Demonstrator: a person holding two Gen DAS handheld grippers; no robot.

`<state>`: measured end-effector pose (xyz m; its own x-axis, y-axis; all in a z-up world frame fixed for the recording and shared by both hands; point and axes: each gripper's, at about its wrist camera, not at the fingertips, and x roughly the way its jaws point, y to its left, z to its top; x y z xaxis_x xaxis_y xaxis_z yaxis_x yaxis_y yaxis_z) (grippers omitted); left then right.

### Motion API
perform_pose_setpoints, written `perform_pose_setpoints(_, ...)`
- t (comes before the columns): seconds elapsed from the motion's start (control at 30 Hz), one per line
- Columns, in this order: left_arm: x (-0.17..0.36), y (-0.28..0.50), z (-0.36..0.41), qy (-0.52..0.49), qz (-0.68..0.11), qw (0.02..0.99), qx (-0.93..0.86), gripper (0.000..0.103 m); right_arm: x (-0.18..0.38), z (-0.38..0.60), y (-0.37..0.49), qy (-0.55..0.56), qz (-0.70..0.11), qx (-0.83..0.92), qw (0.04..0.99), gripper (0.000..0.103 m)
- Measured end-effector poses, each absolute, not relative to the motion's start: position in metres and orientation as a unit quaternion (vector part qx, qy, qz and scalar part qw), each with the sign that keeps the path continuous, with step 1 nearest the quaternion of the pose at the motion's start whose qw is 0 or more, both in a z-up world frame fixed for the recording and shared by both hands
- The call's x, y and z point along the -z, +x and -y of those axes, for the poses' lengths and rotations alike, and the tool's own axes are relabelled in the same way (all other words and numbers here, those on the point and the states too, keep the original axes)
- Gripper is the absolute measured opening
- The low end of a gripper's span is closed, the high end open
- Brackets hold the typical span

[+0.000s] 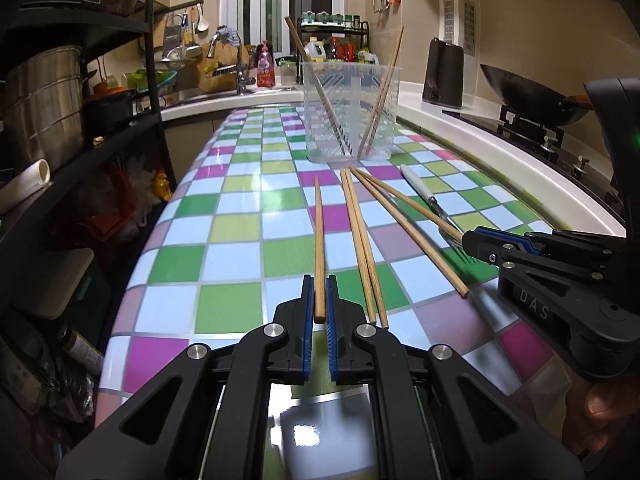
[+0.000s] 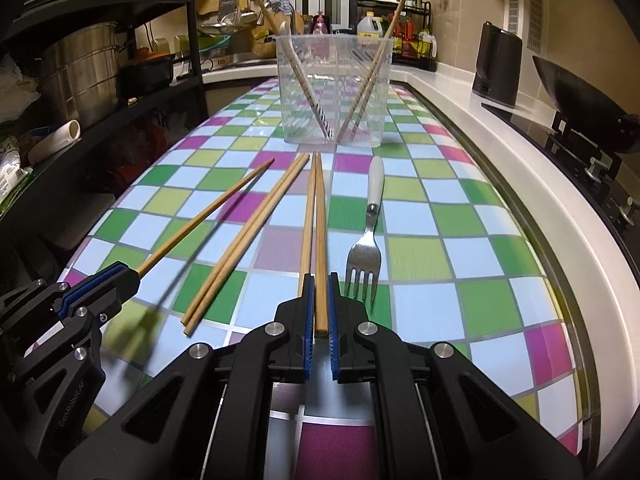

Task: Organize utensils
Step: 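Lift both held chopsticks and carry them over the clear container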

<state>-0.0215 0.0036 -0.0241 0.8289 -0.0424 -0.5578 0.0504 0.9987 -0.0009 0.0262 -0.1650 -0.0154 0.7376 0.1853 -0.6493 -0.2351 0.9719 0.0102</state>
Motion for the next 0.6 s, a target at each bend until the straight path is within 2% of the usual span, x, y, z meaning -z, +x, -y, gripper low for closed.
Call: perform_pose_setpoints(0.6, -0.008, -0.031, -0.005, 0.021, -0.209, 0.977, 0.039, 0.006, -0.021, 0.163, 0.011, -0.07, -0.241, -0.089, 0.964, 0.006)
